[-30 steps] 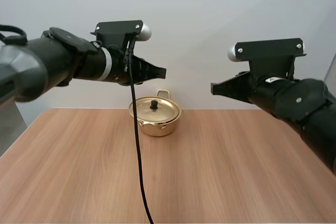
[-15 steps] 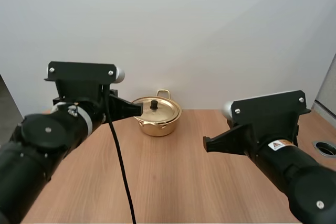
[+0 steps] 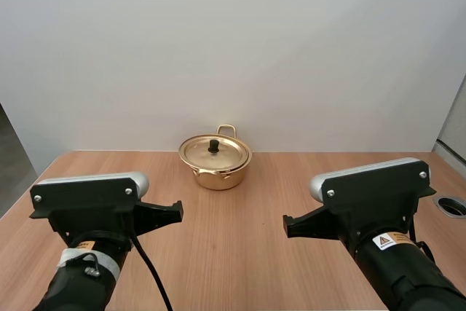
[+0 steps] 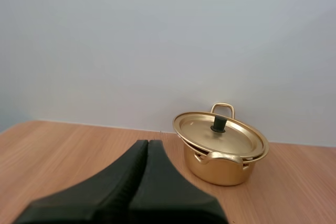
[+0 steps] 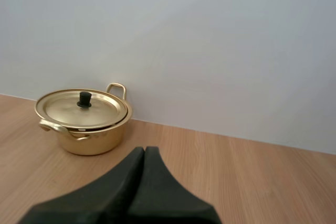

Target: Open the pot, put the car inside, and close it

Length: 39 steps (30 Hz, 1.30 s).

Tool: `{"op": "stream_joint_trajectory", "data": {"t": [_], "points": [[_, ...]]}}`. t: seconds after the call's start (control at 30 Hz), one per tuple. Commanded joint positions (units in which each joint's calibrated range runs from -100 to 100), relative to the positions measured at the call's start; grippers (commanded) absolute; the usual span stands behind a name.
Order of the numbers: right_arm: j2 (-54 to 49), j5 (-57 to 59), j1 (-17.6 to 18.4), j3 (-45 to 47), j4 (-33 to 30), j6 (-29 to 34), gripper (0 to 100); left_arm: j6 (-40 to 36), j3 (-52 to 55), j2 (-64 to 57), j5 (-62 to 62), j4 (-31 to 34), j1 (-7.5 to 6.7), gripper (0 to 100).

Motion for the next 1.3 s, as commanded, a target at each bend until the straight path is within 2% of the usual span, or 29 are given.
{"op": "stream_joint_trajectory", "data": {"t": [0.0, 0.2, 0.33, 0.4, 0.57, 0.7, 1.1, 1.2, 1.27], "points": [[0.0, -1.5, 0.0, 1.1, -0.9, 0.0, 0, 0.1, 0.0, -5.9, 7.9, 3.2, -0.05, 0], [0.0, -1.9, 0.0, 3.9, -1.7, 0.0, 0, 0.1, 0.0, -5.9, 9.1, 4.7, -0.05, 0], [0.0, -2.3, 0.0, 4.7, -4.8, 0.0, 0, 0.1, 0.0, -5.9, 12.7, 4.7, -0.05, 0], [0.0, -2.3, 0.0, 4.8, -6.5, 0.0, 0, 0.1, 0.0, -5.9, 17.5, 4.9, -0.05, 0], [0.0, -3.4, 0.0, 4.8, -9.7, 0.0, 0, 0.1, 0.0, -5.9, 39.4, 4.5, -0.05, 0], [-0.2, -5.1, 0.0, 4.8, -14.2, 0.0, 0, 0.1, 0.0, -5.9, 39.6, 4.2, -0.05, 0], [-0.2, -5.1, 0.6, 5.6, -15.4, 2.0, 0, 0.1, 0.0, -5.9, 36.9, 5.0, -0.05, 0], [-0.2, -9.6, 0.6, 5.6, -17.2, 6.8, 0, 0.1, 0.0, -5.9, 33.4, 9.3, -0.05, 0], [-0.2, -10.4, 0.6, 5.3, -21.1, 11.0, 0, -0.3, 0.0, -5.9, 31.4, 16.3, -0.05, 0]]}}
